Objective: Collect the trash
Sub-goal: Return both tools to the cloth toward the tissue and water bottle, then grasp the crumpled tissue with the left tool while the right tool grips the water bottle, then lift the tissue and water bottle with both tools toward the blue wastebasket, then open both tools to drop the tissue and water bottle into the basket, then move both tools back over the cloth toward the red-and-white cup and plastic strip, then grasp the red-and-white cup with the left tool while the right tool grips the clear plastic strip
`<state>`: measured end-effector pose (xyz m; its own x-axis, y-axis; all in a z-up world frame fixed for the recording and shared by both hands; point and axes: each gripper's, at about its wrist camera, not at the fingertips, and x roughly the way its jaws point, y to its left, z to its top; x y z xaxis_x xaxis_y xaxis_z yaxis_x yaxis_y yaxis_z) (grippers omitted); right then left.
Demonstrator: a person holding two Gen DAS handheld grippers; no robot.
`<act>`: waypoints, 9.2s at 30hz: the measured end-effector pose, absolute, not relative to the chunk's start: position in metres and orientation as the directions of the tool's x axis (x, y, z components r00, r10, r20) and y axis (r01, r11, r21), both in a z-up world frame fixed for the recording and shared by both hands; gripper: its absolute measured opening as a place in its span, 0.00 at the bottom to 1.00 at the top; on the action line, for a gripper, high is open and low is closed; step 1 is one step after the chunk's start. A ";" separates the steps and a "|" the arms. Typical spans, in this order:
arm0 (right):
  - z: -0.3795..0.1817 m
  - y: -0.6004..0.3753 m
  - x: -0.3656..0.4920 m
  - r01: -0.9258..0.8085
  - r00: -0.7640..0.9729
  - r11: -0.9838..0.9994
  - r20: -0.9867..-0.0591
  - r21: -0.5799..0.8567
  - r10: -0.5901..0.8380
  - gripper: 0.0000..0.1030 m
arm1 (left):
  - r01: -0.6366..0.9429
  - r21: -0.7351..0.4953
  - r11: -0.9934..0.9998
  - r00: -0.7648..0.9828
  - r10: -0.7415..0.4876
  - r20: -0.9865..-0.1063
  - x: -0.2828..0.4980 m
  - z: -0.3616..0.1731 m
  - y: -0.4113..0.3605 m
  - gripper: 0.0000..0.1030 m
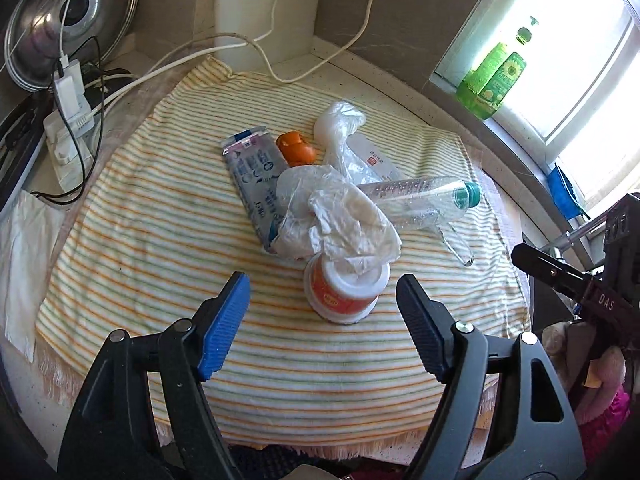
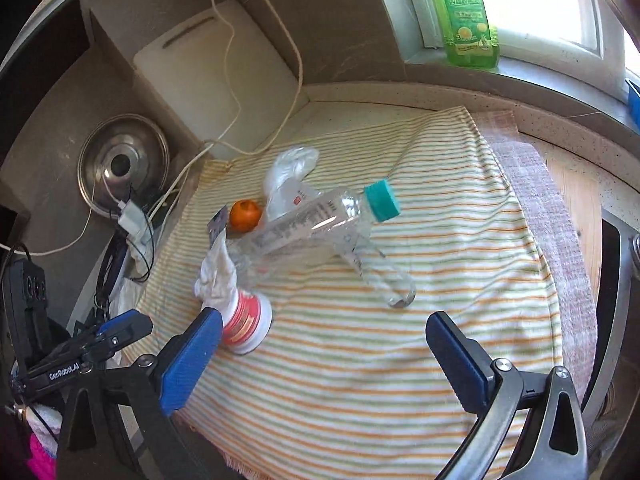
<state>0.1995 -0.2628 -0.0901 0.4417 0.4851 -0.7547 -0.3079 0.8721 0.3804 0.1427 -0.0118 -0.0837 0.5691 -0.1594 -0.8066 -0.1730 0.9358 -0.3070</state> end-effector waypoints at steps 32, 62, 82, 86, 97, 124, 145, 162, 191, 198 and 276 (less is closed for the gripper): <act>-0.153 -0.243 0.319 -0.065 0.304 0.760 -0.712 0.647 0.633 0.89 | -0.196 -0.258 0.946 0.479 -0.137 -0.867 0.231 -0.122 -0.028 0.75; -0.084 -0.271 0.301 -0.212 0.476 0.778 -0.633 0.592 0.611 0.58 | -0.219 -0.278 0.935 0.578 -0.106 -0.809 0.207 -0.092 -0.009 0.03; -0.056 -0.281 0.278 -0.297 0.530 0.802 -0.609 0.519 0.590 0.58 | -0.290 -0.264 0.920 0.515 -0.082 -0.853 0.215 -0.112 -0.014 0.05; -0.049 -0.279 0.273 -0.317 0.541 0.804 -0.600 0.504 0.589 0.58 | -0.286 -0.282 0.916 0.547 -0.086 -0.833 0.201 -0.095 -0.008 0.05; -0.027 -0.276 0.237 -0.368 0.579 0.831 -0.597 0.417 0.555 0.58 | -0.261 -0.304 0.917 0.606 -0.089 -0.790 0.141 -0.064 0.013 0.05; -0.027 -0.246 0.055 -0.358 0.577 0.866 -0.646 0.349 0.499 0.57 | -0.136 -0.292 0.947 0.570 -0.166 -0.805 -0.029 -0.078 0.026 0.05; -0.101 -0.205 -0.035 -0.416 0.487 0.881 -0.762 0.226 0.426 0.57 | -0.140 -0.304 0.942 0.382 -0.231 -0.895 -0.081 -0.181 0.008 0.05; -0.167 -0.176 -0.063 -0.467 0.427 0.877 -0.839 0.115 0.338 0.57 | -0.102 -0.244 0.964 0.252 -0.212 -0.944 -0.084 -0.250 -0.012 0.05; -0.252 -0.125 -0.048 -0.529 0.320 0.848 -0.920 0.026 0.228 0.58 | -0.109 -0.160 0.981 0.148 -0.143 -0.979 -0.068 -0.309 -0.019 0.30; -0.252 -0.129 -0.044 -0.512 0.307 0.858 -0.921 0.051 0.238 0.69 | -0.114 -0.146 0.983 0.151 -0.128 -0.980 -0.069 -0.306 -0.016 0.37; -0.109 -0.192 0.283 -0.545 0.299 0.824 -0.882 0.154 0.363 0.85 | -0.228 -0.309 0.923 0.537 -0.146 -0.831 0.157 -0.141 -0.048 0.64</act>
